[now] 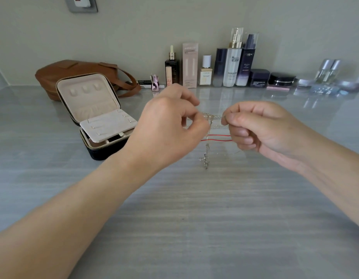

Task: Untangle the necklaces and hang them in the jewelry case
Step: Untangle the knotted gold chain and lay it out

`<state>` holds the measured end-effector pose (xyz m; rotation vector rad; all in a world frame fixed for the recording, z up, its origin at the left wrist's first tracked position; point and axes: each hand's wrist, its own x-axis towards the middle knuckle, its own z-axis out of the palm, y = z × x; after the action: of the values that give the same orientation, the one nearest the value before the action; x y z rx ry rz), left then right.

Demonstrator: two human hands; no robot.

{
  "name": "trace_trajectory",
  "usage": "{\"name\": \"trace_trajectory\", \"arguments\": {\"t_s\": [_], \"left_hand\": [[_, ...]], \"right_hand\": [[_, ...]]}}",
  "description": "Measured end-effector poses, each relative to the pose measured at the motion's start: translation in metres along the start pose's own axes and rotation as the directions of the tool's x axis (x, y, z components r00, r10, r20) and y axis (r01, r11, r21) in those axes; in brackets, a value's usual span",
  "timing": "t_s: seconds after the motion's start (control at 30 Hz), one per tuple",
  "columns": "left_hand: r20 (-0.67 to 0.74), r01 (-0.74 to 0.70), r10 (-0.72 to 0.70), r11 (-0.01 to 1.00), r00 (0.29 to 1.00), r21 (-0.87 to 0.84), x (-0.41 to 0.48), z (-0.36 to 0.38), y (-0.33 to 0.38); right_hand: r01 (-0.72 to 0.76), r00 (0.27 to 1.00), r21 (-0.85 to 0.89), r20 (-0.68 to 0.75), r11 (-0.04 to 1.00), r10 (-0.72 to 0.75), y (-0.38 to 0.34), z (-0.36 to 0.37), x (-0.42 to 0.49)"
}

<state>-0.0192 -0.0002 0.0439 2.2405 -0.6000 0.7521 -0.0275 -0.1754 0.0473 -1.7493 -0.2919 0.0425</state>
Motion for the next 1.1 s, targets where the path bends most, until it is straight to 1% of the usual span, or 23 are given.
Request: {"name": "trace_trajectory", "arguments": {"t_s": [0.1,0.13,0.2,0.33,0.4,0.47,0.5,0.57,0.63,0.7,0.73,0.8,0.9,0.93,1.1], "left_hand": [[0.007,-0.106,0.106,0.992,0.994,0.073,0.000,0.002,-0.004],[0.017,-0.125,0.124,0.989,0.992,0.079,0.000,0.003,-0.005],[0.018,-0.120,0.119,0.991,0.993,0.058,0.000,0.006,-0.008],[0.038,-0.014,0.016,0.999,0.999,-0.049,-0.001,0.009,-0.006],[0.062,0.023,-0.019,0.997,0.998,-0.072,-0.002,0.009,-0.004],[0.136,0.139,-0.122,0.983,0.983,-0.122,-0.001,0.007,0.000],[0.194,0.227,-0.192,0.957,0.962,-0.179,0.000,0.006,0.001],[0.332,0.415,-0.311,0.855,0.890,-0.312,0.002,0.005,0.001],[0.414,0.536,-0.375,0.742,0.830,-0.402,0.005,0.005,-0.001],[0.493,0.627,-0.406,0.629,0.770,-0.460,0.006,0.005,-0.001],[0.529,0.653,-0.402,0.591,0.748,-0.474,0.006,0.005,-0.002],[0.569,0.668,-0.372,0.550,0.733,-0.501,0.005,0.006,-0.005],[0.605,0.681,-0.352,0.548,0.714,-0.486,0.005,0.006,-0.008],[0.611,0.689,-0.351,0.531,0.709,-0.494,0.005,0.006,-0.009],[0.652,0.734,-0.339,0.360,0.678,-0.576,0.006,0.006,-0.011]], "right_hand": [[0.002,1.000,-0.015,-0.001,1.000,-0.002,0.001,0.000,0.000],[0.001,1.000,-0.017,0.001,1.000,-0.001,0.001,0.000,0.000],[0.002,1.000,-0.015,0.006,1.000,-0.002,0.002,0.000,0.000],[0.004,1.000,-0.016,0.016,1.000,-0.004,0.002,-0.001,0.000],[0.001,1.000,-0.027,0.015,1.000,-0.001,0.002,-0.001,0.000],[-0.004,1.000,-0.042,0.008,0.999,0.005,0.002,-0.002,0.000],[-0.011,1.000,-0.047,0.003,0.999,0.011,0.002,-0.003,0.001],[-0.024,1.000,-0.061,-0.006,0.998,0.023,0.003,-0.003,0.001],[-0.029,1.000,-0.074,-0.006,0.997,0.028,0.003,-0.002,0.001],[-0.029,1.000,-0.082,0.000,0.996,0.029,0.003,-0.002,0.000],[-0.029,1.000,-0.083,0.001,0.996,0.030,0.003,-0.002,0.000],[-0.032,0.999,-0.080,0.003,0.996,0.033,0.002,-0.002,0.000],[-0.043,0.999,-0.073,0.000,0.996,0.043,0.001,-0.003,0.000],[-0.049,0.999,-0.067,-0.003,0.997,0.049,0.000,-0.003,0.000],[-0.080,0.997,-0.058,-0.001,0.995,0.080,-0.001,-0.004,-0.001]]}}
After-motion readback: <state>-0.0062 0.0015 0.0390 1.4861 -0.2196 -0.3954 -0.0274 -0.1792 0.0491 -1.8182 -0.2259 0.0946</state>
